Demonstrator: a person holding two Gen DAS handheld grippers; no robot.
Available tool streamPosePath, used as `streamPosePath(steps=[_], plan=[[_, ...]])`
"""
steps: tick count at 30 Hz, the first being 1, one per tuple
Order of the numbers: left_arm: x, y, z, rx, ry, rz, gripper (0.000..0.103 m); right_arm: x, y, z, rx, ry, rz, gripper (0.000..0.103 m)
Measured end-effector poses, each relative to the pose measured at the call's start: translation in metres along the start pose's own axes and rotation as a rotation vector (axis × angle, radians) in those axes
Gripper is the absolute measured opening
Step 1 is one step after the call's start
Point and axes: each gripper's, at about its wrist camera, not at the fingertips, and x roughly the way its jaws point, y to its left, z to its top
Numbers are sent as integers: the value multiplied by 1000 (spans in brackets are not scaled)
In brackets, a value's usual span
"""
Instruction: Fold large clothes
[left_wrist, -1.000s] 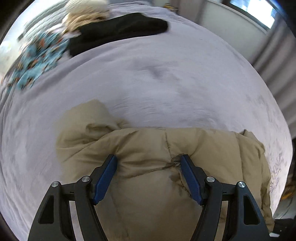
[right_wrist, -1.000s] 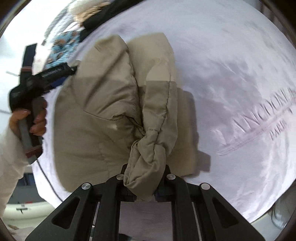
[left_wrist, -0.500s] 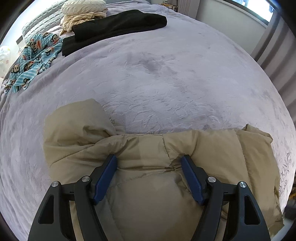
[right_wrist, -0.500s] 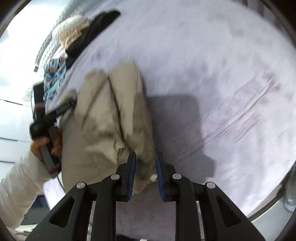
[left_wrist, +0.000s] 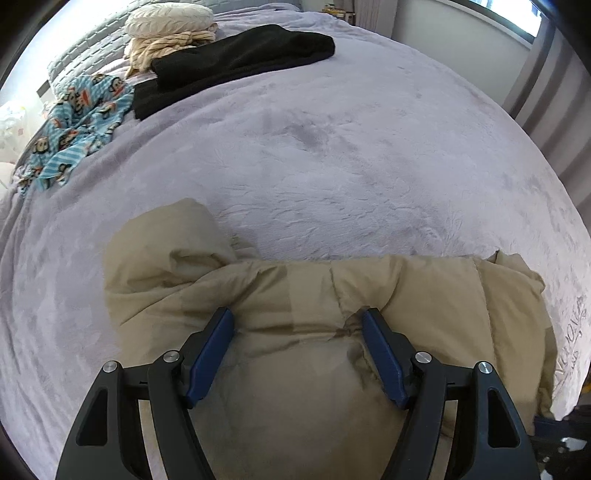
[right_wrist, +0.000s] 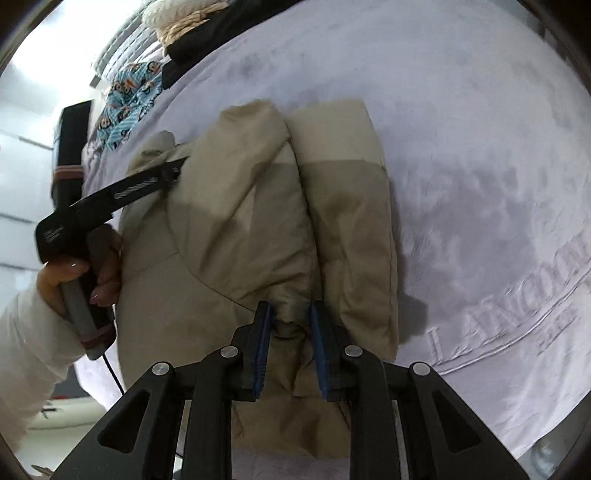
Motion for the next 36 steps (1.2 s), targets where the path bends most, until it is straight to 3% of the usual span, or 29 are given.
streamPosePath(steps=[7,13,17,19,20,27,29,31,35,36], plan=[[-55,31,-21,-106,-14,-13,74,7,3,-1,-40,22,-7,26],[-85,50,-80,-164,38,-51,74,21,-8,-9,-26,66,12,27],[-72,63,-121,-286,138,-148,74,28,-7,-14,-55,81,1,27],[-58,68,-136,-362,180,-223,83,33,-4,-11,-67,90,-5,27],[-51,68,-140,-376,199,-220,92,35,-4,-11,-74,96,-8,27],[-52,60,-143,-370,201,-175,93,33,5,-1,-79,145,6,31],[-54,61,-142,-371,201,-161,93,18,2,11,-39,107,77,36],[-54,62,-143,-382,208,-160,93,6,-3,24,-3,55,131,56],[-54,60,-141,-377,209,-131,93,4,3,67,45,-5,197,57],[-54,57,-141,-374,210,-124,93,7,5,74,48,-10,199,53]])
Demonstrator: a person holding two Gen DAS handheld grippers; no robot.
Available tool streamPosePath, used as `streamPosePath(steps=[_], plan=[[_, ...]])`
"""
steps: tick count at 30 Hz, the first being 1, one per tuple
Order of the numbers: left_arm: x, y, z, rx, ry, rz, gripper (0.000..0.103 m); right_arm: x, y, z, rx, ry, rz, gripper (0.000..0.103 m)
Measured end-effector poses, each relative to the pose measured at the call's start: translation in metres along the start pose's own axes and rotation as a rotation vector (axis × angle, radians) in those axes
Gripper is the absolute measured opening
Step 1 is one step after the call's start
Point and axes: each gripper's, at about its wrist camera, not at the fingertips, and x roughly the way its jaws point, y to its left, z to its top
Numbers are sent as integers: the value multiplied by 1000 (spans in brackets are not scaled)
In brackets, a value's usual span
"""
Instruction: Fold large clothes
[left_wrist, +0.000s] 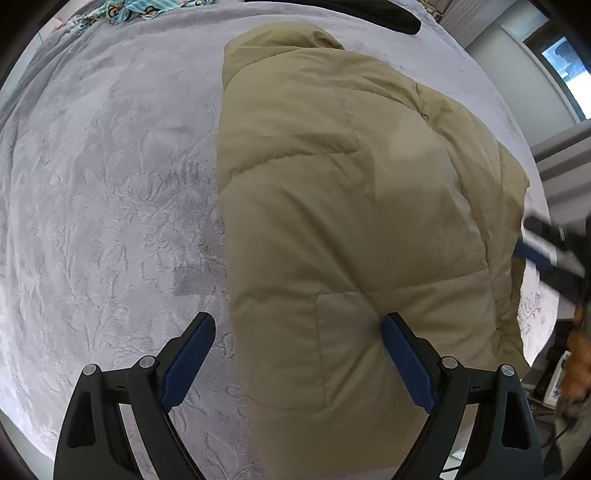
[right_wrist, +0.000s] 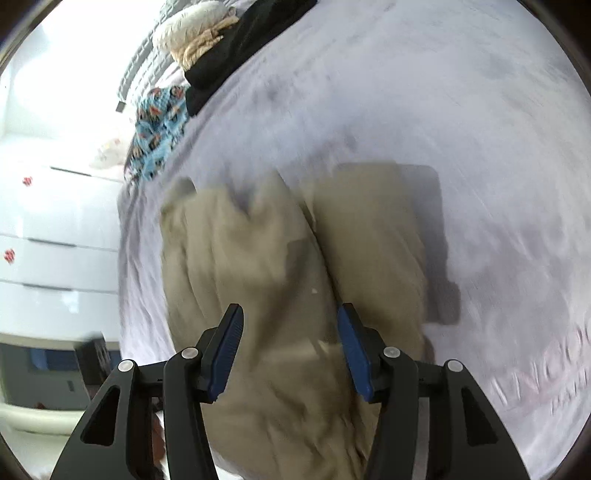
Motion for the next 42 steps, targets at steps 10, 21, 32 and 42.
streamPosePath(steps=[10,21,32,42], plan=[[-6,-16,9,20,3,49,93,53,-19,16,55,104,-132,26],[-17,-21,1,44,-12,84,93,-23,-38,-22,65,68,-125,60],[-17,-3,5,-13,-17,23,103,-31,-50,-31,49,76,-139,80],[-10,4,25,2,-19,-121,103,-1,-68,-12,0,157,-5,103]])
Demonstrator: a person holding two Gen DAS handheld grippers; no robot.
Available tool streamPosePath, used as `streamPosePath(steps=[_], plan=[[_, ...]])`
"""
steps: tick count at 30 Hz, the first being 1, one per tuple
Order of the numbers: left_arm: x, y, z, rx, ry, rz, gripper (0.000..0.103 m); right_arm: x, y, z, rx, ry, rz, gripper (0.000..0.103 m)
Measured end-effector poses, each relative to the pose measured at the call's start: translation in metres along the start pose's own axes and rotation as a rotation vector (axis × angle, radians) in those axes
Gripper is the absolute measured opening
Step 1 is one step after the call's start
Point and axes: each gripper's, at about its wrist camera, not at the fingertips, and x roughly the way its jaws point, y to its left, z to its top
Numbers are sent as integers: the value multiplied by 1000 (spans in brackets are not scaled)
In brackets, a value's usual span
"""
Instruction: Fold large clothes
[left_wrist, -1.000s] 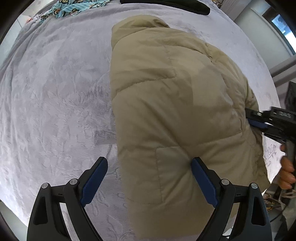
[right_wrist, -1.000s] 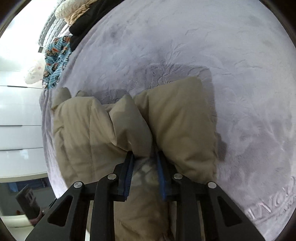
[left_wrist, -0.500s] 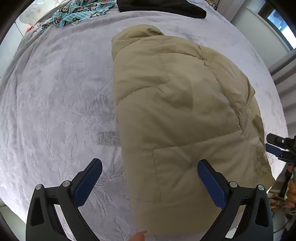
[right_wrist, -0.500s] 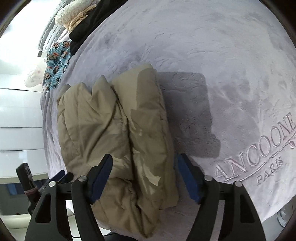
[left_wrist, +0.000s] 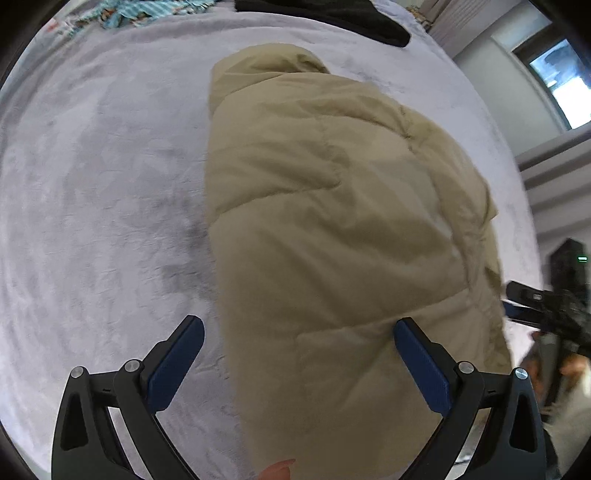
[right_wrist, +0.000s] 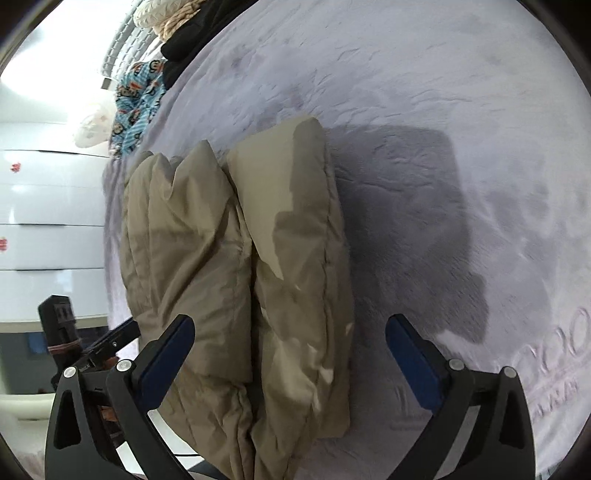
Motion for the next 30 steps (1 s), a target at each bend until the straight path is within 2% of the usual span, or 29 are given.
streamPosePath(steps=[4,7,11,16,18,21,23,28,30], plan=[[11,19,16,-22,22,-129,103,14,-7,14,8,47,70,103],[18,34,27,-57,35,-210,103,31,-5,22,-19,115,126,103],[30,53,41,-103,40,-303,103,49,3,28,-72,174,150,103],[58,72,48,-155,100,-431,103,71,2,42,-55,205,203,103],[66,75,48,-175,109,-454,103,82,1,46,-45,219,208,103],[75,74,49,-192,121,-467,103,88,0,47,-31,223,211,103],[81,63,44,-189,123,-446,103,90,-2,47,-14,223,206,103],[68,33,44,-132,82,-311,102,87,-9,45,67,220,182,103],[59,22,42,-92,60,-261,95,85,-12,41,93,226,183,102]])
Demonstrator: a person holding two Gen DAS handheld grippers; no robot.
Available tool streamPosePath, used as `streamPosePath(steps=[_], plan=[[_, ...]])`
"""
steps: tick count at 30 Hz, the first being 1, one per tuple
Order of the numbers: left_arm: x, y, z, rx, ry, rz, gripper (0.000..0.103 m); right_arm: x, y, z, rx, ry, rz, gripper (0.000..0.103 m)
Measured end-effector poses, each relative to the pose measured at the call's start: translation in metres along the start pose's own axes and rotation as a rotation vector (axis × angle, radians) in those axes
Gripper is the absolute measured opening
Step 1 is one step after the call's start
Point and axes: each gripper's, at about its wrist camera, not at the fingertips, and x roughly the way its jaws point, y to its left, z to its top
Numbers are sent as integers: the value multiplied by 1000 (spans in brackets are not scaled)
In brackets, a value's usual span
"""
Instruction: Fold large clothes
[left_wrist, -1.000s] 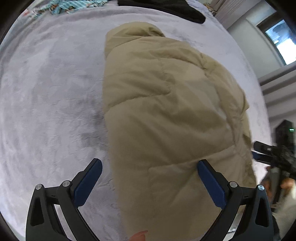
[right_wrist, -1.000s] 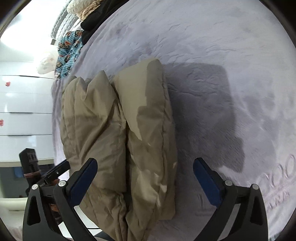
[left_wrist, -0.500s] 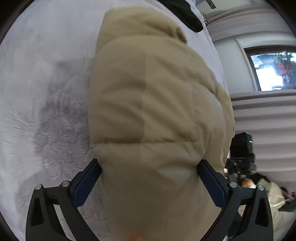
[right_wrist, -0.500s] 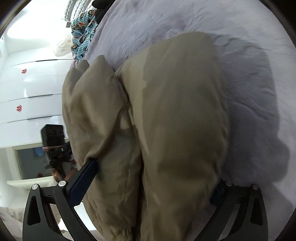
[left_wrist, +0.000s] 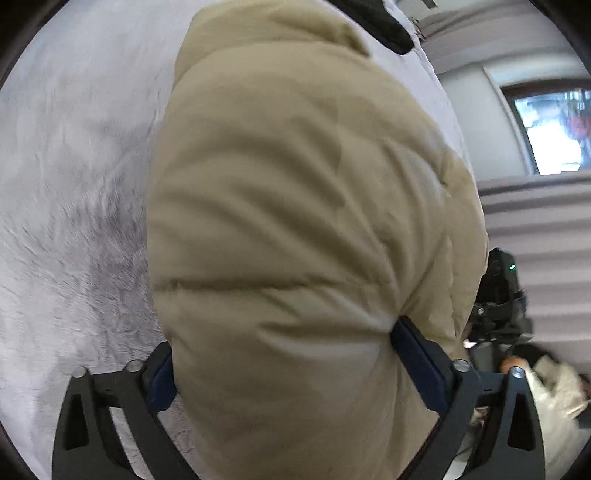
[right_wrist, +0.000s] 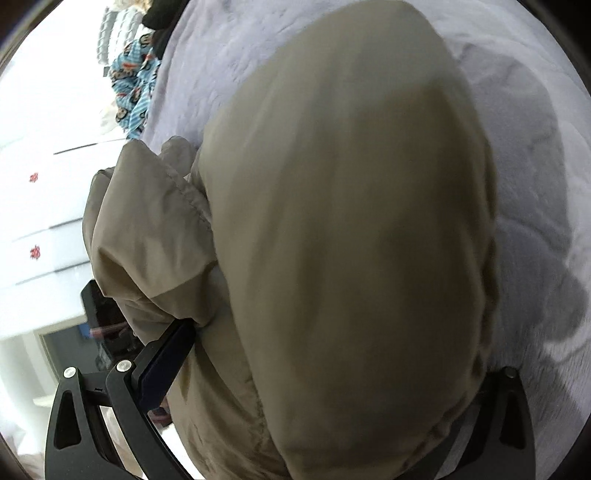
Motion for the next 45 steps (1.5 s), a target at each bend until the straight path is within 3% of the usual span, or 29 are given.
streamPosePath(steps=[2,6,10,18,26,32,37,45], plan=[[-5,-11,-3,28,-20,31,89,-2,-1,-4,14,5,2,97],[-17,-25,-11,68,-48,59,77,-13,-3,-13,26,-23,11,75],[-27,-38,-15,96,-65,92,77,-27,4,-25,-7,-60,19,53],[-44,-45,-19,121,-110,134,74,-40,7,-43,-37,-85,63,50],[-72,-27,-19,118,-161,109,74,-30,35,-43,-71,-87,73,50],[-103,7,-17,123,-179,77,74,-2,65,-33,-84,-108,68,50],[-132,44,-5,139,-169,58,74,9,80,-52,-79,-148,56,50],[-206,128,21,131,-225,59,74,53,129,-43,-107,-166,76,50]])
